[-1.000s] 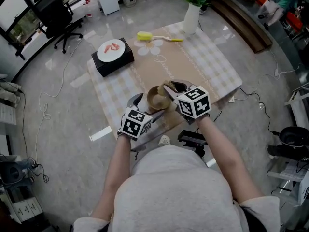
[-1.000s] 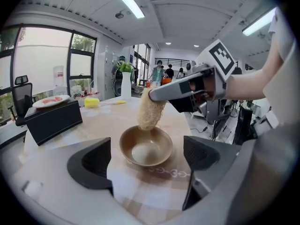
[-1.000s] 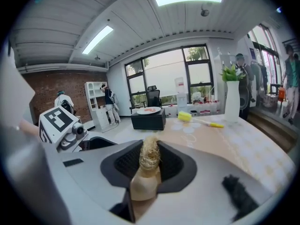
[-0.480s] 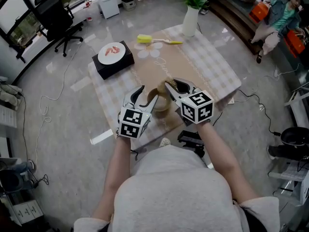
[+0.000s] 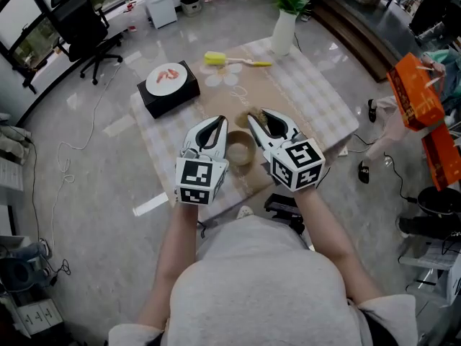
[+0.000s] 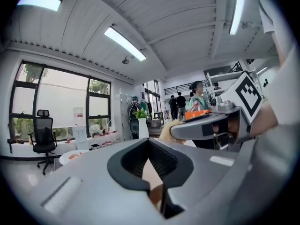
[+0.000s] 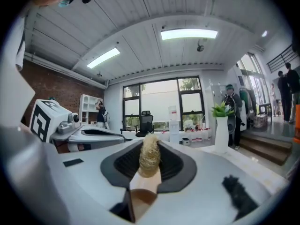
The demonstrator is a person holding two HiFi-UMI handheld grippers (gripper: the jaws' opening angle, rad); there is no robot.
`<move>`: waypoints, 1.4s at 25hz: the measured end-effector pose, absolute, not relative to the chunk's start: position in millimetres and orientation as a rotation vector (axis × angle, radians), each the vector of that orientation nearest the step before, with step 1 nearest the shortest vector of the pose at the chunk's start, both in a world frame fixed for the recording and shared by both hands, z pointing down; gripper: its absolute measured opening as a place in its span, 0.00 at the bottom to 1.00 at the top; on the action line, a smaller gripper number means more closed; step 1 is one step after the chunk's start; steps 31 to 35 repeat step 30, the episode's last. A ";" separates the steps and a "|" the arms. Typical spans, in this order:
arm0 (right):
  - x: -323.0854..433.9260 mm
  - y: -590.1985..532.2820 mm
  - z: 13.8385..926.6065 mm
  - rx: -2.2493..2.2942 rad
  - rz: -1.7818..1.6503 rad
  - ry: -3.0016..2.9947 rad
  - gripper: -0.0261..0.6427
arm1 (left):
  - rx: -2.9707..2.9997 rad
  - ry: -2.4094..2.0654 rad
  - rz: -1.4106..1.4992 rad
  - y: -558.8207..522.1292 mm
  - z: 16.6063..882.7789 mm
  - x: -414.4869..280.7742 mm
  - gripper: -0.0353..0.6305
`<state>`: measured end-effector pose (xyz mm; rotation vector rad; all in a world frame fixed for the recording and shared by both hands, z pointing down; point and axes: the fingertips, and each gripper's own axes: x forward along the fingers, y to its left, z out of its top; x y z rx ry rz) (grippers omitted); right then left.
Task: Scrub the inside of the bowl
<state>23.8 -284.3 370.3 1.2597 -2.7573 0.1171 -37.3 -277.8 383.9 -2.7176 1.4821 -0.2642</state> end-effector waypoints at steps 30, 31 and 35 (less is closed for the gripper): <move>20.1 -275.1 358.7 1.284 0.020 -2.754 0.18 | -2.697 1.466 -0.202 -281.7 364.2 -34.8 0.06; 20.1 -275.1 358.7 1.284 0.020 -2.754 0.18 | -2.697 1.466 -0.202 -281.7 364.2 -34.8 0.06; 20.1 -275.1 358.7 1.284 0.020 -2.754 0.18 | -2.697 1.466 -0.202 -281.7 364.2 -34.8 0.06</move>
